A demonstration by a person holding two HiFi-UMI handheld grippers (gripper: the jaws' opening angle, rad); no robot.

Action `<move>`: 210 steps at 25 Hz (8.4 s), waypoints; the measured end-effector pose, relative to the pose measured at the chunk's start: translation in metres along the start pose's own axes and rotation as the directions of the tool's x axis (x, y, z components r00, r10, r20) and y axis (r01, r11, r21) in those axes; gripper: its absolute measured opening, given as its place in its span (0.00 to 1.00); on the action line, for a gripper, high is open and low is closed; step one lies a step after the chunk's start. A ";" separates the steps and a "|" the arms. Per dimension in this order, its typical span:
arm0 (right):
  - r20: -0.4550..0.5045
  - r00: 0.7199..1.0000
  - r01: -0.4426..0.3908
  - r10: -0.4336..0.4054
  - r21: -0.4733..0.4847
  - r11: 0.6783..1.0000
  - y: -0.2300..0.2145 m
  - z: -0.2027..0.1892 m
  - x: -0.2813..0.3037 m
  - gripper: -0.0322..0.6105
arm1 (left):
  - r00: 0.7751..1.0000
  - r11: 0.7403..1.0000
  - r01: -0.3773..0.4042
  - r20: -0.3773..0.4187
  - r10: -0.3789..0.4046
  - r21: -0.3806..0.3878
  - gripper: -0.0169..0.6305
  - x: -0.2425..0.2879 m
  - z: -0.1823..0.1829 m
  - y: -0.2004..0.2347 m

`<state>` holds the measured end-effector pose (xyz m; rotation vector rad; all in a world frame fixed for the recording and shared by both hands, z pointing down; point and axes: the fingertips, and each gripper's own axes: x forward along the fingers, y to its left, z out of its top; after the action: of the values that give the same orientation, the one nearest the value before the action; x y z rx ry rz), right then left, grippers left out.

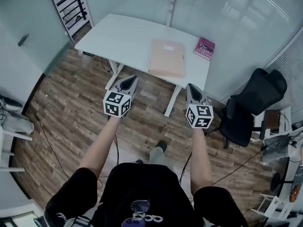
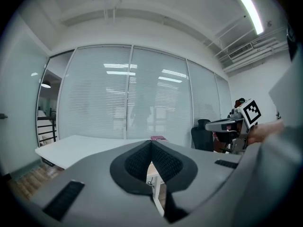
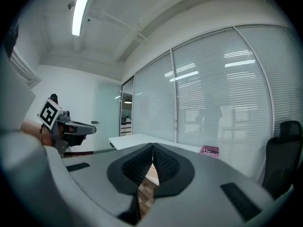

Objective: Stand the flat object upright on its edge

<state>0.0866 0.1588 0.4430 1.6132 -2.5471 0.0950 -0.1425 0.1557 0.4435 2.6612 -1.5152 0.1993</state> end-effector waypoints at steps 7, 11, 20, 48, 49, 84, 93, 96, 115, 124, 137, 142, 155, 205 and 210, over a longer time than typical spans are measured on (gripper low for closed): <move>-0.002 1.000 -0.015 0.015 0.001 1.000 -0.040 0.003 0.046 0.09 | 1.000 1.000 -0.010 0.004 0.009 0.007 0.06 0.059 0.012 0.015; -0.008 1.000 -0.025 0.025 0.006 1.000 -0.054 0.000 0.067 0.09 | 1.000 1.000 -0.020 -0.007 0.020 0.001 0.06 0.080 0.008 0.022; -0.026 0.997 -0.067 0.067 -0.004 0.998 -0.080 -0.001 0.102 0.09 | 0.998 0.999 -0.048 -0.030 0.048 -0.004 0.06 0.119 0.006 0.033; -0.053 0.991 -0.119 0.120 0.007 0.993 -0.137 -0.006 0.191 0.09 | 0.991 0.992 -0.117 -0.073 0.113 -0.056 0.06 0.201 -0.013 0.071; -0.054 0.992 -0.115 0.116 0.006 0.993 -0.140 -0.005 0.197 0.09 | 0.991 0.991 -0.116 -0.073 0.111 -0.060 0.06 0.206 -0.013 0.076; -0.215 0.973 -0.068 0.079 0.058 0.996 -0.170 -0.052 0.320 0.10 | 0.992 0.989 0.019 -0.118 -0.036 -0.146 0.07 0.314 -0.043 0.156; -0.269 0.954 -0.093 0.133 0.155 0.983 -0.176 -0.079 0.321 0.46 | 0.969 0.977 0.080 -0.215 -0.123 -0.197 0.43 0.328 -0.071 0.144; -0.299 0.943 -0.089 0.145 0.193 0.977 -0.181 -0.095 0.323 0.49 | 0.956 0.968 0.088 -0.254 -0.148 -0.234 0.51 0.332 -0.085 0.143; -0.406 0.879 -0.031 0.248 0.471 0.881 -0.183 -0.175 0.353 0.50 | 0.855 0.863 0.123 -0.390 -0.343 -0.490 0.56 0.365 -0.160 0.142; -0.445 0.845 -0.005 0.298 0.550 0.835 -0.175 -0.200 0.363 0.50 | 0.828 0.827 0.128 -0.400 -0.393 -0.548 0.56 0.374 -0.180 0.135; -0.473 0.842 0.028 0.259 0.519 0.854 -0.175 -0.197 0.368 0.50 | 0.812 0.817 0.155 -0.400 -0.426 -0.555 0.56 0.382 -0.178 0.148; -0.471 0.846 0.041 0.249 0.523 0.851 -0.170 -0.195 0.369 0.49 | 0.796 0.820 0.174 -0.413 -0.443 -0.545 0.56 0.382 -0.177 0.151; -0.463 0.865 0.065 0.194 0.487 0.871 -0.169 -0.189 0.368 0.49 | 0.790 0.830 0.195 -0.417 -0.448 -0.523 0.55 0.386 -0.175 0.154; -0.217 0.976 0.066 -0.017 0.222 0.973 -0.224 -0.013 0.426 0.34 | 0.899 0.927 0.357 -0.227 -0.374 -0.112 0.38 0.476 0.005 0.217; -0.215 0.976 0.070 -0.019 0.233 0.970 -0.232 -0.015 0.430 0.34 | 0.898 0.927 0.362 -0.229 -0.376 -0.103 0.38 0.488 0.006 0.217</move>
<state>0.1152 -0.3238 0.5140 1.6367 -2.4092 0.5589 -0.0827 -0.3706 0.5095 2.6911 -0.9093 0.4317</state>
